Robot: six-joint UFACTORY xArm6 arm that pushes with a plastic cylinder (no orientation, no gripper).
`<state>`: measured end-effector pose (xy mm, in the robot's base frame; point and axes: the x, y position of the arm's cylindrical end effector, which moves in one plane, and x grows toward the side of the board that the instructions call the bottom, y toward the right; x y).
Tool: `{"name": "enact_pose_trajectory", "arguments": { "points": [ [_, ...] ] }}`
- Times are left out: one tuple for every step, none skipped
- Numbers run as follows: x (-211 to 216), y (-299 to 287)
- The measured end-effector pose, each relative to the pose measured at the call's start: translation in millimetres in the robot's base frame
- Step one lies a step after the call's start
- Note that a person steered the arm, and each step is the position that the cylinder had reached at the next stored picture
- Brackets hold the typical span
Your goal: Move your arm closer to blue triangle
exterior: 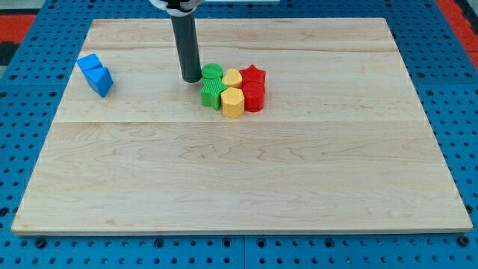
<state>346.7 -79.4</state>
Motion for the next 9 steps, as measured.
{"name": "enact_pose_trajectory", "arguments": {
  "points": [
    [0, 7],
    [0, 2],
    [2, -31],
    [28, -38],
    [75, -47],
    [98, -89],
    [95, -153],
    [76, -174],
    [52, -174]
  ]
}}
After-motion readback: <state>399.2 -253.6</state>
